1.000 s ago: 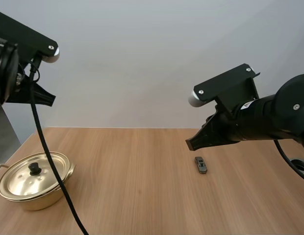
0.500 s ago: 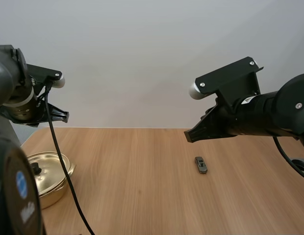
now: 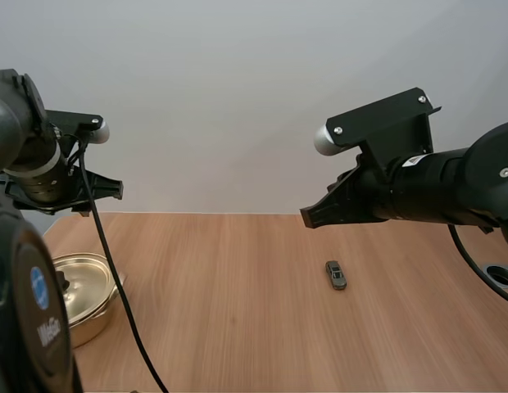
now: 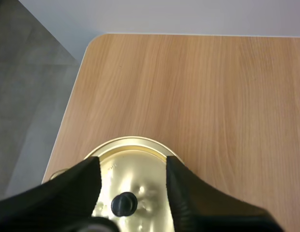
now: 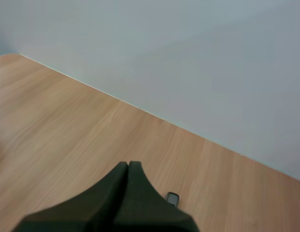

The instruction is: Open the pot, put the car inside, and close it

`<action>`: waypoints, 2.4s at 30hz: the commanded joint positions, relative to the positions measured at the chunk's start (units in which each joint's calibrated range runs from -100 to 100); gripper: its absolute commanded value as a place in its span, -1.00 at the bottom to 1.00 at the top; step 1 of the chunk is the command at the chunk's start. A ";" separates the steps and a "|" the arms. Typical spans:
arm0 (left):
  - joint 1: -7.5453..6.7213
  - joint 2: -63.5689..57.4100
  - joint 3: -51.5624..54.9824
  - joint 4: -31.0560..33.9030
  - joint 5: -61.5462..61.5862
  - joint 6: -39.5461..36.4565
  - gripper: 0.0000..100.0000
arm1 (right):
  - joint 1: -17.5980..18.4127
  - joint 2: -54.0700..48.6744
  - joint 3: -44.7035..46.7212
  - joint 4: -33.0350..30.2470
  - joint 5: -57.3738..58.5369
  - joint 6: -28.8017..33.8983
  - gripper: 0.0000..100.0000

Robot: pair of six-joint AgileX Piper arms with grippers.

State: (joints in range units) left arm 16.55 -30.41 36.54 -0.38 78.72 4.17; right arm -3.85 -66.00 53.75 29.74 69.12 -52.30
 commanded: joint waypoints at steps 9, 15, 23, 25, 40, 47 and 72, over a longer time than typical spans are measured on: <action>0.36 2.64 -0.04 4.50 9.62 -1.51 1.00 | -0.01 0.01 0.09 -0.02 1.86 0.03 -1.00; 3.33 7.73 -0.04 4.03 12.25 -0.96 1.00 | -0.01 0.01 0.09 -1.16 2.15 0.03 -1.00; 5.19 14.02 -0.04 2.11 11.12 1.86 0.86 | -0.01 0.01 0.09 -1.27 2.15 0.03 -1.00; 5.19 15.41 -0.04 1.39 10.39 2.08 0.86 | -0.01 0.01 0.09 -1.27 2.15 0.03 -1.00; 5.19 22.55 -0.04 1.71 3.65 2.08 -0.56 | -0.01 0.01 0.09 -2.58 2.29 0.12 -1.00; 5.19 21.00 -3.07 -6.75 -1.45 6.61 -1.00 | -0.01 3.12 0.22 -15.42 -10.13 12.12 -1.00; 5.19 -9.15 -27.16 -31.07 -0.95 20.56 -1.00 | -0.01 58.11 -8.99 -16.73 -17.96 17.53 0.86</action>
State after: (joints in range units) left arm 21.72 -37.86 10.83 -30.34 78.02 24.77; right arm -3.85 -19.34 45.30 13.09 50.70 -34.21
